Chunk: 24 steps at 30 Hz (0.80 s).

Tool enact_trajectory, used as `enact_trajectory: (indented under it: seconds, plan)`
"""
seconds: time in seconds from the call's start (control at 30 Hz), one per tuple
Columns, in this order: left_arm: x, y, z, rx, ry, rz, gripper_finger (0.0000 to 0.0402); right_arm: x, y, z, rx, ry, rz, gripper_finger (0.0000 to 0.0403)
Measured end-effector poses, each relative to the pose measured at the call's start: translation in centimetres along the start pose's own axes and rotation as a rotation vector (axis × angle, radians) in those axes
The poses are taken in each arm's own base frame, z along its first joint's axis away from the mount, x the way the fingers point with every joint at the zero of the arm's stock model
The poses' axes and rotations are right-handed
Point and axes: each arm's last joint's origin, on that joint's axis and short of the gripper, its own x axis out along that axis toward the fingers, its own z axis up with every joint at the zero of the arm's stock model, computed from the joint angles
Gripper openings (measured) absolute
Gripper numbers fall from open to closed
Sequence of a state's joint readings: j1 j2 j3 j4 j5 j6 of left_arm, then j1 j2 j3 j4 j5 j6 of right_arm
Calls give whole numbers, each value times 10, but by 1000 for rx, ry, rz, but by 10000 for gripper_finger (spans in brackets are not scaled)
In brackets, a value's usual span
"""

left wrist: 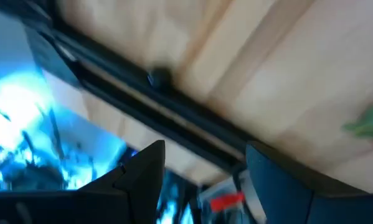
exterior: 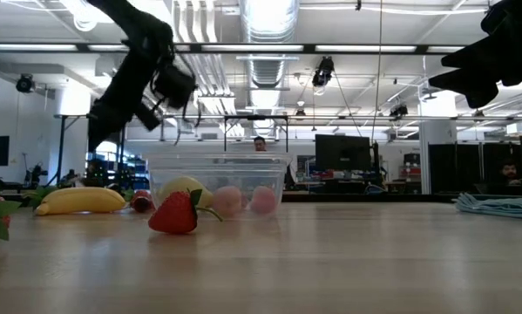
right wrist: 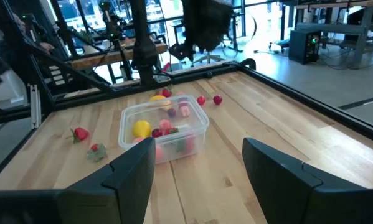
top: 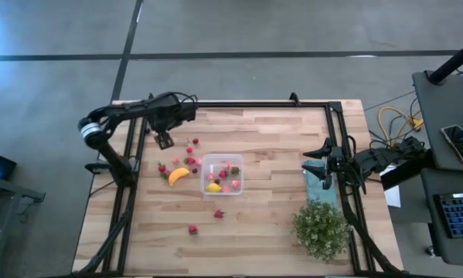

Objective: Pick and placing Produce into tupperware
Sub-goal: Put the black cherry into the transparent bin

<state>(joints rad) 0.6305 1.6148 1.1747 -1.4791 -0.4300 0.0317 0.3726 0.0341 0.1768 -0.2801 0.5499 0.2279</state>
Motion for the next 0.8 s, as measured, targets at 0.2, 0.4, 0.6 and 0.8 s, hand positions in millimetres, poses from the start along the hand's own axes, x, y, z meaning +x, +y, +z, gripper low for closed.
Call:
enact_trajectory:
  seconds: [0.2,0.4,0.6,0.8]
  plan:
    - [53,11,12,-26,280,-59,210,0,0,0,0,0,1,233]
    - [73,11,25,67,354,14,210,0,0,0,0,0,0,233]
    - [74,14,39,48,206,28,210,0,0,0,0,0,0,233]
    - [78,23,48,-11,94,27,210,0,0,0,0,0,0,233]
